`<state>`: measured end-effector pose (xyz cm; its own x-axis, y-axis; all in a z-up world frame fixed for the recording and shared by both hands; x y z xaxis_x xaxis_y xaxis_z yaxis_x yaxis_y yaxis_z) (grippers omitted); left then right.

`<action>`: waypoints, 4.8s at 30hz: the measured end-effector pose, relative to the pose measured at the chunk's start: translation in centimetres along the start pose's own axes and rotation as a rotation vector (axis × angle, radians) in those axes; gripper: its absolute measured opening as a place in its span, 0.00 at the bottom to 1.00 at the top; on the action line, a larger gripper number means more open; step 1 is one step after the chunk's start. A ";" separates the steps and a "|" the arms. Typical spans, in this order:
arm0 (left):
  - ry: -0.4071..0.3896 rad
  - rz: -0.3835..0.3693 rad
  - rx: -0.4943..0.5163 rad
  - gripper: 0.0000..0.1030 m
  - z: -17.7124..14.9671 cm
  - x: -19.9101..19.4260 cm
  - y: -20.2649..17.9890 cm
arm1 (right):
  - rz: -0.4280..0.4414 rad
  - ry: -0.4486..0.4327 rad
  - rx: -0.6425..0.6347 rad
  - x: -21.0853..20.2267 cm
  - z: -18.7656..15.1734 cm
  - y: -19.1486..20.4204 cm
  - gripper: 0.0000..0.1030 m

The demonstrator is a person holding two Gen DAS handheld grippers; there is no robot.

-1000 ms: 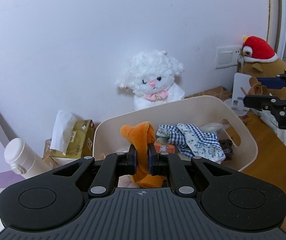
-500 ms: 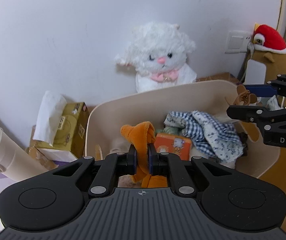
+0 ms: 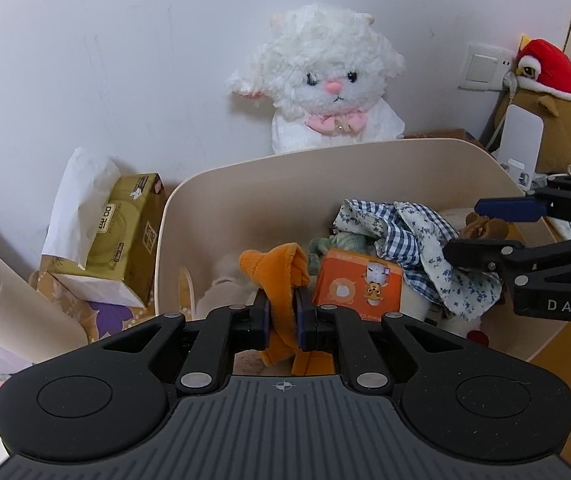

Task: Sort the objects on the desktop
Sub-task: 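Carry the orange sock and hair claw into the basket and open both grippers, then move both grippers back toward the tissue pack and black box, then grasp the blue cartoon tissue pack with the left gripper while the right grasps the black box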

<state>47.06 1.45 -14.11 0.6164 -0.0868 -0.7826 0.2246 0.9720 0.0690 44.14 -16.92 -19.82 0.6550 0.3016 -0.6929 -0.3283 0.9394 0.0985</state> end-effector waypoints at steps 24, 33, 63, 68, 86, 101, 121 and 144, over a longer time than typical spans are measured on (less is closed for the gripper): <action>-0.072 0.009 0.015 0.66 0.6 -4.8 -1.6 | -0.046 -0.074 0.015 -4.6 1.1 1.0 0.87; -0.121 0.039 0.012 0.74 0.7 -8.0 -3.0 | -0.044 -0.123 0.001 -8.2 1.3 1.0 0.97; -0.172 0.070 -0.063 0.82 -4.7 -15.3 -8.6 | -0.073 -0.126 -0.043 -16.8 -6.1 -3.9 1.00; -0.147 0.072 -0.059 0.82 -6.4 -14.9 -10.0 | -0.070 -0.108 -0.043 -17.2 -8.2 -4.6 1.00; 0.001 0.054 0.003 0.82 -12.2 -9.8 -14.4 | -0.074 -0.011 -0.011 -14.8 -15.4 -6.8 1.00; 0.074 0.023 -0.014 0.82 -13.7 -3.3 -17.0 | -0.049 0.067 -0.005 -9.1 -18.8 -6.6 1.00; 0.064 0.060 -0.073 0.82 -11.2 0.8 -15.3 | 0.063 0.075 -0.070 -3.9 -17.4 -1.4 1.00; 0.142 -0.002 -0.090 0.64 -12.5 3.2 -13.4 | 0.046 0.056 -0.110 -1.7 -15.9 0.6 0.72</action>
<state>36.63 -9.09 -25.24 0.5017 -0.0630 -0.8628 0.1534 0.9880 0.0171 31.98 -19.46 -29.95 0.5998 0.3316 -0.7282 -0.4316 0.9004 0.0545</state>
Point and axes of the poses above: each gripper's, at about its wrist camera, not at the fingertips, and x roughly the way its jaws point, y to its left, z to its top, the point moved 4 cm from there along x, roughly the way its jaws point, and after that the axes turned 3 degrees about z, right-handed, at the moved point
